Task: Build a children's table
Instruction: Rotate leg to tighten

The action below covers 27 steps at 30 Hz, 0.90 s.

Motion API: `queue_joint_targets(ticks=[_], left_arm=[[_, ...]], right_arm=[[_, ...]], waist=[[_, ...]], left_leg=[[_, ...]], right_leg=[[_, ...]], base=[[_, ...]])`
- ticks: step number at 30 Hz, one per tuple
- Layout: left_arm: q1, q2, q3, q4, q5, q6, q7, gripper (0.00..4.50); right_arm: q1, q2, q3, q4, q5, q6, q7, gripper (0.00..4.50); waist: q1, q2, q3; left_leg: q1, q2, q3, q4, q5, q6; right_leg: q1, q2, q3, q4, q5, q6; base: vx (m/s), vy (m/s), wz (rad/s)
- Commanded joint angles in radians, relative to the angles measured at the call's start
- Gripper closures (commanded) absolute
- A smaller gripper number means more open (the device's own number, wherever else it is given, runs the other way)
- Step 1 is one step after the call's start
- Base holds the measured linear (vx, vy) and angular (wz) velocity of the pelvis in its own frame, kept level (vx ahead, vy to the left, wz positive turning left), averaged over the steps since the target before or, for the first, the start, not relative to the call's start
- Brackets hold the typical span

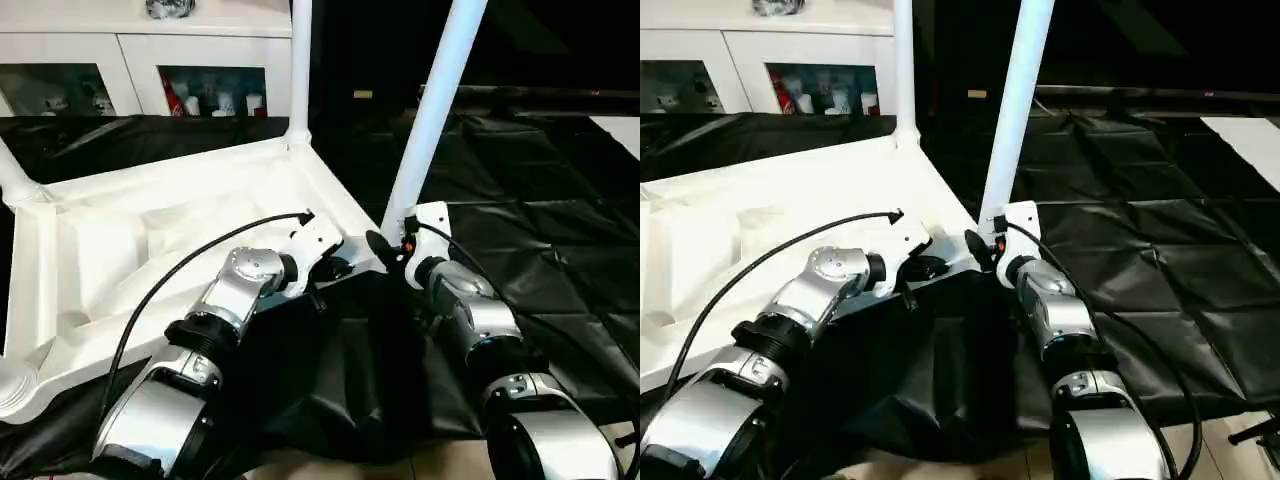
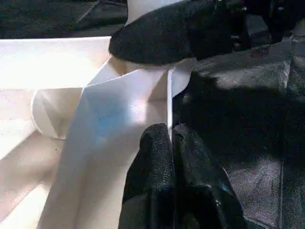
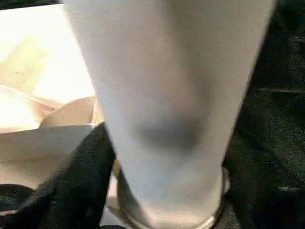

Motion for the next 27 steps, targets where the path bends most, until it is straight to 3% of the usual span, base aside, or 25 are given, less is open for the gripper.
queue_joint_targets(ticks=[1,7,8,10,11,14,17,22,23,24,25,27], left_arm=[[0.003,-0.032,-0.027,-0.022,-0.014,-0.070,-0.033,4.50],[0.017,-0.024,-0.031,-0.028,-0.013,-0.088,-0.043,4.50],[0.022,-0.014,-0.051,-0.026,0.010,-0.107,-0.039,4.50],[0.027,-0.012,-0.053,-0.027,0.012,-0.107,-0.039,4.50],[0.030,-0.014,-0.049,-0.029,0.008,-0.105,-0.039,4.50],[0.036,-0.014,-0.045,-0.032,-0.001,-0.113,-0.049,4.50],[0.051,-0.010,-0.043,-0.049,-0.012,-0.123,-0.066,4.50],[0.084,-0.002,-0.049,-0.089,-0.035,-0.132,-0.096,4.50],[0.094,0.001,-0.048,-0.101,-0.036,-0.133,-0.093,4.50],[0.116,0.004,-0.040,-0.136,-0.048,-0.116,-0.090,4.50],[0.125,0.006,-0.034,-0.153,-0.056,-0.102,-0.089,4.06],[0.137,0.012,-0.032,-0.181,-0.063,-0.086,-0.097,3.96]], right_arm=[[0.019,0.018,0.076,-0.023,-0.015,0.003,0.096,0.79],[0.063,-0.083,0.048,-0.082,0.012,-0.010,0.174,0.79],[0.096,-0.142,0.025,-0.128,0.042,-0.012,0.251,0.79],[0.132,-0.187,0.006,-0.196,0.088,0.021,0.344,0.79],[0.155,-0.211,-0.001,-0.242,0.117,0.054,0.398,0.79],[0.222,-0.296,0.014,-0.344,0.152,0.104,0.528,0.79],[0.263,-0.357,0.015,-0.386,0.167,0.113,0.594,0.79],[0.306,-0.388,0.021,-0.476,0.202,0.173,0.633,0.79],[0.317,-0.386,0.032,-0.502,0.203,0.183,0.636,0.79],[0.330,-0.370,0.056,-0.538,0.198,0.190,0.633,0.79],[0.332,-0.361,0.067,-0.549,0.193,0.190,0.630,0.70],[0.328,-0.345,0.075,-0.551,0.189,0.189,0.620,0.70]], waist=[[0.001,-0.004,-0.058],[0.010,-0.010,-0.057],[0.013,-0.010,-0.058],[0.025,-0.012,-0.059],[0.029,-0.012,-0.057],[0.034,-0.018,-0.059],[0.037,-0.021,-0.058],[0.037,-0.025,-0.057],[0.038,-0.030,-0.057],[0.040,-0.025,-0.058],[0.038,-0.026,-0.057],[0.039,-0.025,-0.061]], left_leg=[[0.005,0.016,0.004,-0.062,-0.223,0.047],[0.006,0.018,0.005,-0.060,-0.223,0.058],[0.006,0.019,0.005,-0.059,-0.215,0.064],[0.010,0.023,0.008,-0.055,-0.207,0.082],[0.004,0.019,0.007,-0.056,-0.196,0.095],[0.000,0.020,0.006,-0.054,-0.182,0.110],[0.000,0.019,0.006,-0.052,-0.189,0.103],[-0.005,0.021,0.004,-0.053,-0.181,0.106],[-0.004,0.021,0.005,-0.052,-0.179,0.107],[-0.001,0.023,0.004,-0.052,-0.172,0.107],[-0.004,0.025,0.003,-0.053,-0.167,0.108],[-0.001,0.026,0.003,-0.052,-0.166,0.098]], right_leg=[[0.047,-0.042,0.032,-0.058,-0.211,-0.220],[0.048,-0.042,0.032,-0.061,-0.227,-0.208],[0.048,-0.043,0.032,-0.060,-0.220,-0.212],[0.047,-0.043,0.034,-0.057,-0.187,-0.214],[0.054,-0.039,0.032,-0.056,-0.179,-0.211],[0.056,-0.043,0.030,-0.056,-0.179,-0.205],[0.052,-0.045,0.029,-0.062,-0.239,-0.193],[0.050,-0.045,0.027,-0.064,-0.277,-0.178],[0.049,-0.045,0.027,-0.065,-0.279,-0.176],[0.047,-0.046,0.028,-0.062,-0.268,-0.181],[0.047,-0.046,0.028,-0.059,-0.252,-0.187],[0.045,-0.048,0.028,-0.056,-0.242,-0.194]], base=[[0.000,0.000,0.00],[0.000,0.000,0.00],[0.000,0.000,0.00],[0.000,0.000,0.00],[0.000,0.000,0.00],[0.000,0.000,0.00],[0.000,0.000,0.00],[0.000,0.000,0.00],[0.000,0.000,0.00],[0.000,0.000,0.00],[0.000,0.000,0.00],[0.000,0.000,0.00]])
